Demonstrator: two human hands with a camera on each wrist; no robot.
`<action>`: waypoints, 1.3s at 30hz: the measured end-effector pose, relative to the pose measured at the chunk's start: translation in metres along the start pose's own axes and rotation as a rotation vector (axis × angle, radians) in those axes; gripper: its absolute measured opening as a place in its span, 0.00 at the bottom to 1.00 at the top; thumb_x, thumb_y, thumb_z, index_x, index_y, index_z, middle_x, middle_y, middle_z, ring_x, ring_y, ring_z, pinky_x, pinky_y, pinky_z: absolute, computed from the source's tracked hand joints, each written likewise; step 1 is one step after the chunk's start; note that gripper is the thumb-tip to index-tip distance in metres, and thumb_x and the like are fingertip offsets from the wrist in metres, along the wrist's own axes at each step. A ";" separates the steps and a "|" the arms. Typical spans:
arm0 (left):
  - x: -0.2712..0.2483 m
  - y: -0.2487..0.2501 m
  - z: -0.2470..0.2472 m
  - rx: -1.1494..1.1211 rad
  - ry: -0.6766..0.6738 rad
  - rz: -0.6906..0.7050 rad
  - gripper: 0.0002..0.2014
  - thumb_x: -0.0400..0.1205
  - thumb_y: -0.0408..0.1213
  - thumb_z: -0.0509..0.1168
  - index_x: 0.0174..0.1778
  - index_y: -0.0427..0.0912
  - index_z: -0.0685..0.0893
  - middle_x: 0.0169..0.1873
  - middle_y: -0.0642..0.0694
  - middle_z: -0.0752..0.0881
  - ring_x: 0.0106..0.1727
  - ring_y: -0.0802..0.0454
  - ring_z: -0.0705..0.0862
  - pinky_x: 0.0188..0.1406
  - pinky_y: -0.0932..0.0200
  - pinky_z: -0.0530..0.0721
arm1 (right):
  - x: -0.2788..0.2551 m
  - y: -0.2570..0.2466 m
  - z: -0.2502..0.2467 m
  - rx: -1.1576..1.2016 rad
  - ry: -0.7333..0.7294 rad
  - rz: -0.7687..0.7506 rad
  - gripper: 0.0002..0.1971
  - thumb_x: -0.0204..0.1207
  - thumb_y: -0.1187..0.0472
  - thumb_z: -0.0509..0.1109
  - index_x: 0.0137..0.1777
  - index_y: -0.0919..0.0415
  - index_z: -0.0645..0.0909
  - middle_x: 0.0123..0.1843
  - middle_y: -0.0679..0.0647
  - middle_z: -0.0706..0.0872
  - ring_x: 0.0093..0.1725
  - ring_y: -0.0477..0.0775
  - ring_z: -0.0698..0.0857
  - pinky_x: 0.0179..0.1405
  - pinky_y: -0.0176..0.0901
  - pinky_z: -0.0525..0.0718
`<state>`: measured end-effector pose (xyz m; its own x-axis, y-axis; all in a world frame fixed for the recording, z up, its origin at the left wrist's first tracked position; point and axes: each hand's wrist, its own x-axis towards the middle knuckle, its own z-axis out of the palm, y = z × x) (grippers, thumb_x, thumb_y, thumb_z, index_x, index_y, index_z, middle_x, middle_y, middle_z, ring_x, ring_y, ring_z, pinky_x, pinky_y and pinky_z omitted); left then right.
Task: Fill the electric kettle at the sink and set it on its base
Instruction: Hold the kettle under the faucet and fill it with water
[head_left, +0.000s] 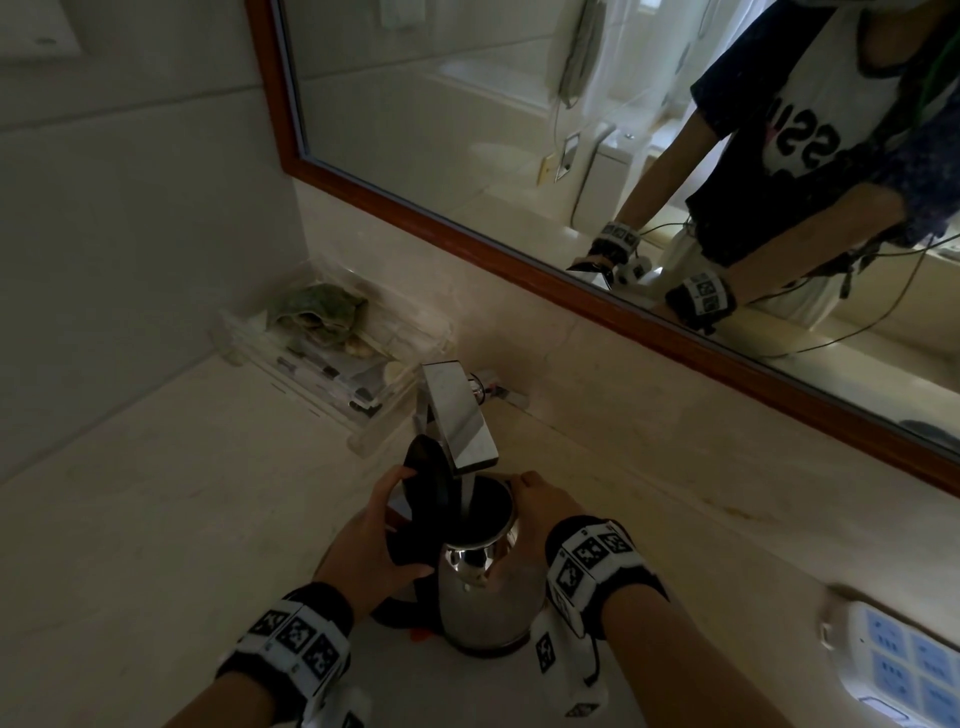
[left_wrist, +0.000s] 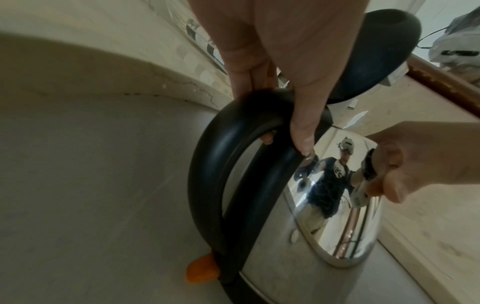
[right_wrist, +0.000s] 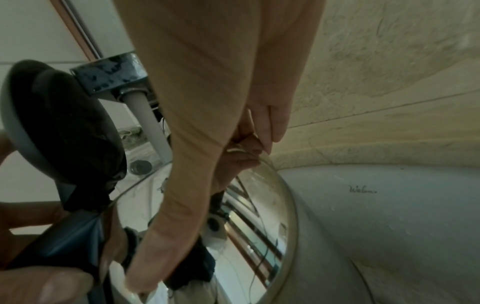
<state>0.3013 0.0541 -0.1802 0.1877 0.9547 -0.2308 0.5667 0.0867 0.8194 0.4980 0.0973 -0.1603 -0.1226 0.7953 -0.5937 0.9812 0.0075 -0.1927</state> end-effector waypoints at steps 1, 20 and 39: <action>0.000 0.000 0.000 0.003 0.000 0.002 0.46 0.66 0.32 0.77 0.56 0.76 0.50 0.47 0.45 0.81 0.49 0.50 0.79 0.49 0.57 0.76 | 0.000 0.000 -0.001 -0.005 -0.002 -0.004 0.53 0.56 0.46 0.85 0.79 0.57 0.62 0.76 0.58 0.67 0.72 0.63 0.76 0.70 0.55 0.79; -0.001 0.004 0.002 -0.008 0.000 0.014 0.46 0.65 0.31 0.77 0.56 0.74 0.50 0.44 0.52 0.78 0.50 0.52 0.78 0.49 0.59 0.74 | -0.003 0.003 -0.001 0.015 -0.002 -0.002 0.49 0.62 0.50 0.82 0.81 0.57 0.60 0.77 0.58 0.66 0.72 0.64 0.75 0.70 0.53 0.77; 0.004 -0.007 0.008 -0.004 0.028 0.028 0.46 0.63 0.32 0.78 0.57 0.73 0.53 0.39 0.58 0.79 0.46 0.53 0.81 0.41 0.65 0.74 | -0.002 0.005 0.000 -0.004 -0.031 0.006 0.54 0.57 0.47 0.84 0.81 0.56 0.60 0.76 0.58 0.66 0.72 0.64 0.75 0.71 0.55 0.78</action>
<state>0.3043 0.0554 -0.1914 0.1814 0.9643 -0.1929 0.5579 0.0606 0.8277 0.5027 0.0960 -0.1602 -0.1209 0.7758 -0.6193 0.9827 0.0052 -0.1854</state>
